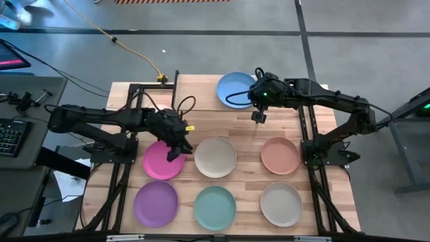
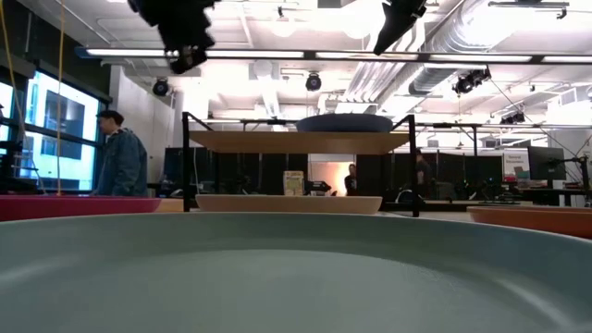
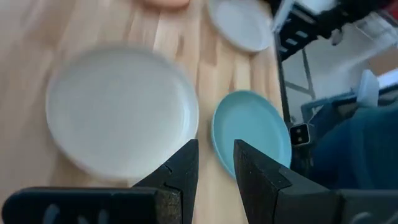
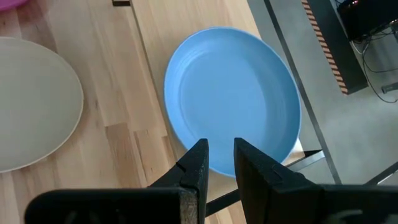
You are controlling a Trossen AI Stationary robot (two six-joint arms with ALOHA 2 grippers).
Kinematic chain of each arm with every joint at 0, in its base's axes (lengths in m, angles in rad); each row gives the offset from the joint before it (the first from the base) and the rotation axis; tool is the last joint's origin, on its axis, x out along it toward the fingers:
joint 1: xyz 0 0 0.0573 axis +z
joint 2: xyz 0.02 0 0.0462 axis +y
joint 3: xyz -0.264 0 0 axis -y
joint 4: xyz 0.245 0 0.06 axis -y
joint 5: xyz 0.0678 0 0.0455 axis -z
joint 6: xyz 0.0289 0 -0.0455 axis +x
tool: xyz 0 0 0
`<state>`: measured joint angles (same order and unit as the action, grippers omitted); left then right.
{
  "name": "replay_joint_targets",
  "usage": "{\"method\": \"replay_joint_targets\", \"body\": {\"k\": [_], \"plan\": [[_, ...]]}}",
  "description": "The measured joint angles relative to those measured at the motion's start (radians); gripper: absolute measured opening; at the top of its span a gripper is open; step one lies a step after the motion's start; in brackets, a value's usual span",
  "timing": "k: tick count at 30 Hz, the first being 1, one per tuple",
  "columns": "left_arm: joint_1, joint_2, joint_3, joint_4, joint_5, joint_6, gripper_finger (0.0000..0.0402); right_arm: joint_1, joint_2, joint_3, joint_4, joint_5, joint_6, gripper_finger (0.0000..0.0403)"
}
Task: Place and stack plates onto a shelf
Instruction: Stack the pink plate on top of the blue plate on the shelf
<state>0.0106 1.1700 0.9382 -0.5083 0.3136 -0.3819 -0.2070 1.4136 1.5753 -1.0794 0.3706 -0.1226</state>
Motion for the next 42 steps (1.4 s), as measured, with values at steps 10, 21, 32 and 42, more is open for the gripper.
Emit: {"method": "replay_joint_targets", "body": {"k": [10,21,32,42], "plan": [[-0.025,0.043,0.0,-0.14,-0.071,-0.226,0.009,0.0,0.0,0.0,0.0,0.0,0.022,0.0058],[-0.086,0.142,-0.008,-0.19,-0.118,-0.51,0.009,0.0,0.0,0.0,-0.017,0.0,0.173,0.0058],[-0.162,0.232,-0.008,-0.256,-0.237,-0.612,0.009,0.0,0.0,0.0,-0.043,-0.005,0.31,0.0058],[-0.205,0.313,-0.007,-0.249,-0.266,-0.665,0.009,0.0,0.0,0.0,-0.047,-0.006,0.395,0.0058]]}}
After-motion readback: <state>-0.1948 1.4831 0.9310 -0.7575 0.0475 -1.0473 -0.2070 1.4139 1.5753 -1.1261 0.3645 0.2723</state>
